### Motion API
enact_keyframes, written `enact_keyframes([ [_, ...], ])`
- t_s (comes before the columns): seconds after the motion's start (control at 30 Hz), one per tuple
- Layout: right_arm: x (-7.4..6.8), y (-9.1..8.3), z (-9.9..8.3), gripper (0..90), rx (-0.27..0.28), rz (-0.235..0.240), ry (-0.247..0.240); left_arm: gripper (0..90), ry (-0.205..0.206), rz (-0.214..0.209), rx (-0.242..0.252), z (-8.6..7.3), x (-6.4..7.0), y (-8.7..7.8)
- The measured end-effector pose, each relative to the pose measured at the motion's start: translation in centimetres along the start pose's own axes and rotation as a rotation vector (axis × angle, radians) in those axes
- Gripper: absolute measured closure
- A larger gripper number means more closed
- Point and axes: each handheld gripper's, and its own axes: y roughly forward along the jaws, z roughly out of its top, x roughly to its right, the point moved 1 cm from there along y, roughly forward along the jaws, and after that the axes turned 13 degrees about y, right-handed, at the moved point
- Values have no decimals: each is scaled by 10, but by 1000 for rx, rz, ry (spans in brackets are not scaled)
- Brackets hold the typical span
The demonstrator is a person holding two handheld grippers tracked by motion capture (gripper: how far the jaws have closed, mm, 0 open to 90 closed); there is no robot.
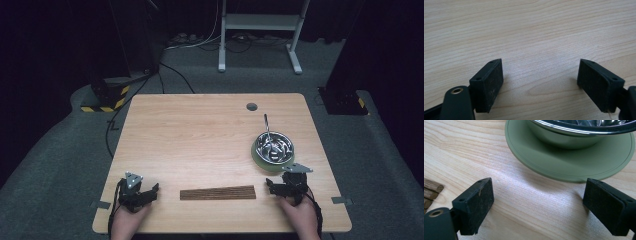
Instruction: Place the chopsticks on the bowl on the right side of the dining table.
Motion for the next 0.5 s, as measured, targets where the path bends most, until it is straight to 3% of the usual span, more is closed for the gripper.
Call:
enact_keyframes([
  [0.2,-1,0,0,91,-1,-1,4,207,11,-5,-8,0,0,-1],
  [0.23,-1,0,0,91,-1,-2,5,207,-16,-2,6,0,1,0],
  [0.33,-1,0,0,91,-1,-2,6,207,7,-8,-3,-1,1,-2],
  [0.5,-1,0,0,91,-2,-2,7,207,-12,-13,8,-1,3,-1],
])
